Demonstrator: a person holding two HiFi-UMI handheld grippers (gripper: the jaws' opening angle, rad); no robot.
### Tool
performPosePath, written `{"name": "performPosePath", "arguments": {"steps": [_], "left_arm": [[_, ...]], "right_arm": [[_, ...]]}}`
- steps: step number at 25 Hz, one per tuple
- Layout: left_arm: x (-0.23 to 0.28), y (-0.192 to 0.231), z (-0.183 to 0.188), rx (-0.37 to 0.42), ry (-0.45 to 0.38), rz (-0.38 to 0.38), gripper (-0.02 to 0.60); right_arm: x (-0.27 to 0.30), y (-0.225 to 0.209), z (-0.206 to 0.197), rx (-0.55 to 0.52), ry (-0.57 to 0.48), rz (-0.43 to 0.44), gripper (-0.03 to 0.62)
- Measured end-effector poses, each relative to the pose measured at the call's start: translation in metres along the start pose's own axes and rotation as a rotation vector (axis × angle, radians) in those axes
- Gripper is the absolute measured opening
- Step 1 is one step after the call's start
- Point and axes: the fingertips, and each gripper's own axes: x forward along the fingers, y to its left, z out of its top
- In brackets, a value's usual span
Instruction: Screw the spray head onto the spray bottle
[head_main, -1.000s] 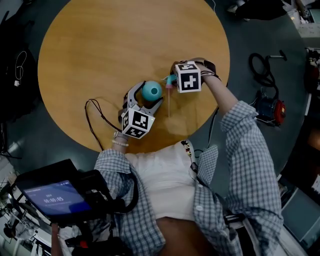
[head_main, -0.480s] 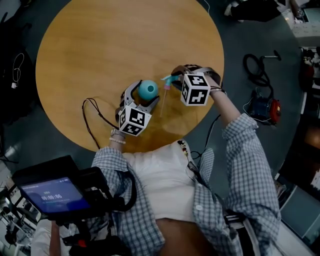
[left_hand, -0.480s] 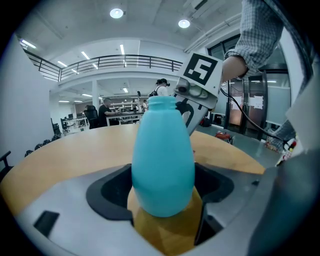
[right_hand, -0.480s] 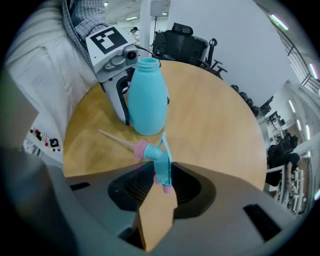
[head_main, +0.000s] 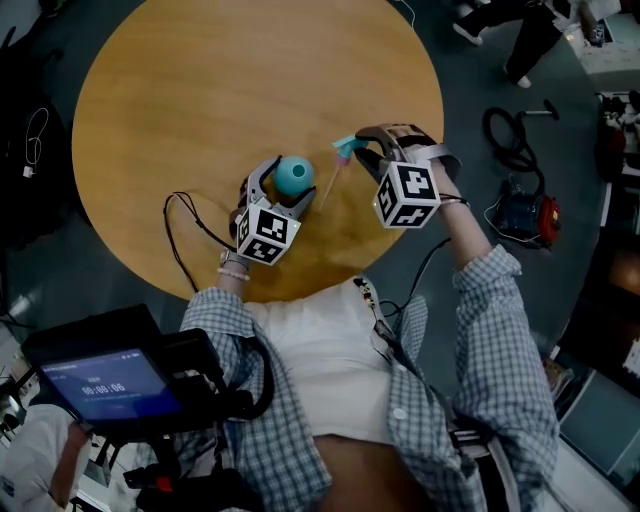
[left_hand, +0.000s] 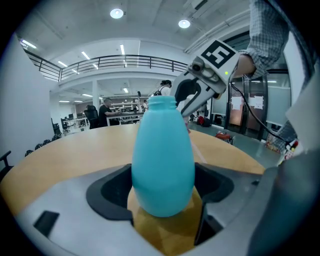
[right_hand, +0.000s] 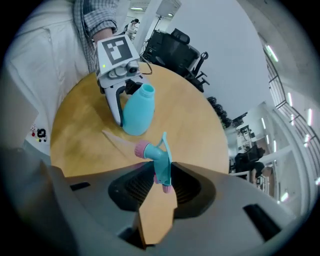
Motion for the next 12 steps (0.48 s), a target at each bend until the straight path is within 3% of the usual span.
{"name": "performPosePath", "arguments": {"steps": [12], "left_arm": [[0.008,0.006,-0.002,-0.009,0.007,-0.008,0.394]], "right_arm": [[-0.123,-0.114,0.042,-0.072,-0.044,-0.467,0.103]]}}
